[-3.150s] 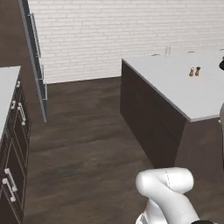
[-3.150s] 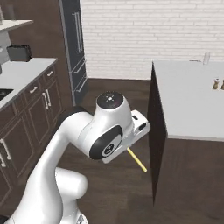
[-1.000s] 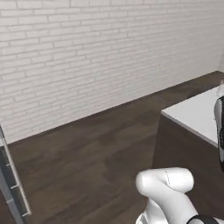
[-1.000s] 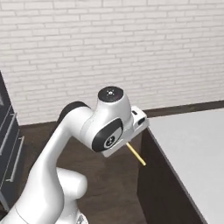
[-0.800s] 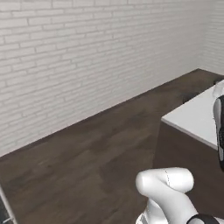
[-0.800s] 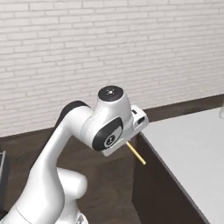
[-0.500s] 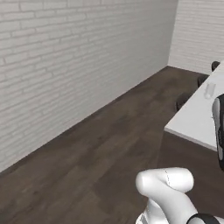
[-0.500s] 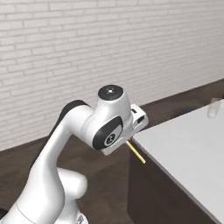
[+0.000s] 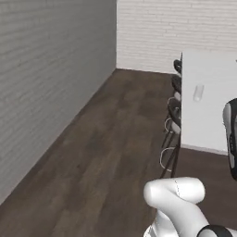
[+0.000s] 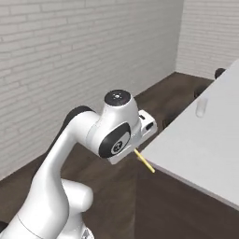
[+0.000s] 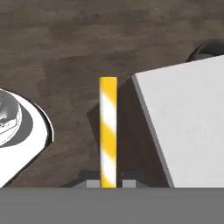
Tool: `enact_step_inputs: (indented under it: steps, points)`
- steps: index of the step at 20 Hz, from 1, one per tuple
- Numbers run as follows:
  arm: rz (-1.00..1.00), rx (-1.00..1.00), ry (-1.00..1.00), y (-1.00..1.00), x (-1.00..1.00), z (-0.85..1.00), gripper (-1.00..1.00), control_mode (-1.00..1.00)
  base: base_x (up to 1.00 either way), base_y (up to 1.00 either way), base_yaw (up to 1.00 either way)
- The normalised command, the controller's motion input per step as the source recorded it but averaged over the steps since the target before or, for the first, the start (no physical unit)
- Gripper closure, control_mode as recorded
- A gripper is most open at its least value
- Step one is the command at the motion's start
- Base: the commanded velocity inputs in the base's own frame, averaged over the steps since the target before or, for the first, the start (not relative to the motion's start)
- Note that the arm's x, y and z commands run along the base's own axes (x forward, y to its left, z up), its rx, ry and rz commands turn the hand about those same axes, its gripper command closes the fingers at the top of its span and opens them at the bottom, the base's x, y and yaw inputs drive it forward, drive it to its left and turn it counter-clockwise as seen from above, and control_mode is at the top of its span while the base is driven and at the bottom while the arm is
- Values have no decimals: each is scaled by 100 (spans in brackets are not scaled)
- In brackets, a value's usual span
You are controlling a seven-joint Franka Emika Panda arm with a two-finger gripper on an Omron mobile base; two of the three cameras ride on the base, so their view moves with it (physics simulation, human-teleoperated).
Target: Take a straw from the drawer in front and place it inside the glass cup on the dining counter.
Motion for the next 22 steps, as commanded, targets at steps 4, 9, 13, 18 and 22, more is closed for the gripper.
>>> enact_step_inputs:
  steps: [4, 9, 13, 18, 22]
  points:
    - [0, 0, 0, 0, 0, 0, 100, 100, 38, 80, -62]
    - [0, 0, 0, 0, 0, 0, 100, 100, 42, 86, -58]
    - [0, 0, 0, 0, 0, 0, 100, 100, 43, 90, -56]
    - [0, 0, 0, 0, 0, 0, 100, 100, 60, 89, -54]
    - [0, 0, 0, 0, 0, 0, 100, 100, 91, 76, -54]
